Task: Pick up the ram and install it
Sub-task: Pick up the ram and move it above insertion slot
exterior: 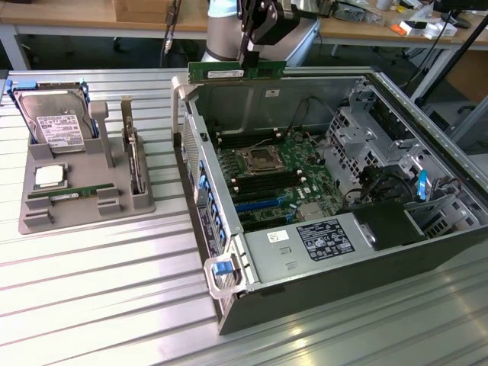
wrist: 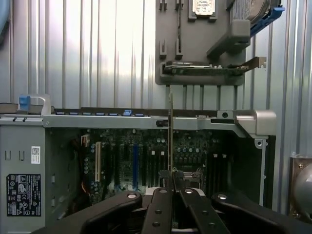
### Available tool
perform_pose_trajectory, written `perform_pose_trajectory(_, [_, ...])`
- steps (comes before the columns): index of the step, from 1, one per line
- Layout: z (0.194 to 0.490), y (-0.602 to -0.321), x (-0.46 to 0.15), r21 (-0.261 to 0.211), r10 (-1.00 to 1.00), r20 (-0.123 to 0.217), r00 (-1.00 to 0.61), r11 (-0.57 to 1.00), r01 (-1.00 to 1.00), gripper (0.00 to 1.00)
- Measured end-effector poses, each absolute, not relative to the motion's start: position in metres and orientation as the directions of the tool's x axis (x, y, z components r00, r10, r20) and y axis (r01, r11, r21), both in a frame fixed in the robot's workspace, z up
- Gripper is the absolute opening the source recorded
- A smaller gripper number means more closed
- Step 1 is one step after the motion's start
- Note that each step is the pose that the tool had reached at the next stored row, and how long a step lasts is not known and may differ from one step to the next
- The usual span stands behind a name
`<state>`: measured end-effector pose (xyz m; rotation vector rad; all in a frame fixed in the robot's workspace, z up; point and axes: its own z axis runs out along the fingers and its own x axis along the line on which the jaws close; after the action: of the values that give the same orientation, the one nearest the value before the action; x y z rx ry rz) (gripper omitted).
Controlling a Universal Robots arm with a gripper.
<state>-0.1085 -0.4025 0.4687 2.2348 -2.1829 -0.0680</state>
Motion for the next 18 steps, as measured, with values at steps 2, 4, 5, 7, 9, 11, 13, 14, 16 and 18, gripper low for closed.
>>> perform_pose_trajectory(2, [0.469,-0.402,-0.1,0.042,-1.0,-0.019,0.023,-0.024,-0.999,0.12])
perform_pose_trajectory(4, [0.468,-0.402,-0.095,0.042,-1.0,-0.019,0.023,-0.024,-0.999,0.12])
perform_pose_trajectory(5, [0.468,-0.402,-0.092,0.042,-1.0,-0.019,0.023,-0.024,-0.999,0.12])
perform_pose_trajectory(7, [0.468,-0.402,-0.087,0.042,-1.0,-0.019,0.023,-0.024,-0.999,0.12])
perform_pose_trajectory(9, [0.468,-0.402,-0.082,0.042,-1.0,-0.019,0.023,-0.024,-0.999,0.12])
perform_pose_trajectory(11, [0.467,-0.402,-0.078,0.042,-1.0,-0.019,0.023,-0.024,-0.999,0.12])
perform_pose_trajectory(13, [0.467,-0.402,-0.072,0.042,-1.0,-0.019,0.023,-0.024,-0.999,0.12])
perform_pose_trajectory(14, [0.467,-0.402,-0.07,0.042,-1.0,-0.019,0.023,-0.024,-0.999,0.12])
perform_pose_trajectory(16, [0.466,-0.402,-0.065,0.042,-1.0,-0.019,0.023,-0.024,-0.999,0.12])
perform_pose_trajectory(18, [0.466,-0.402,-0.062,0.042,-1.0,-0.019,0.023,-0.024,-0.999,0.12])
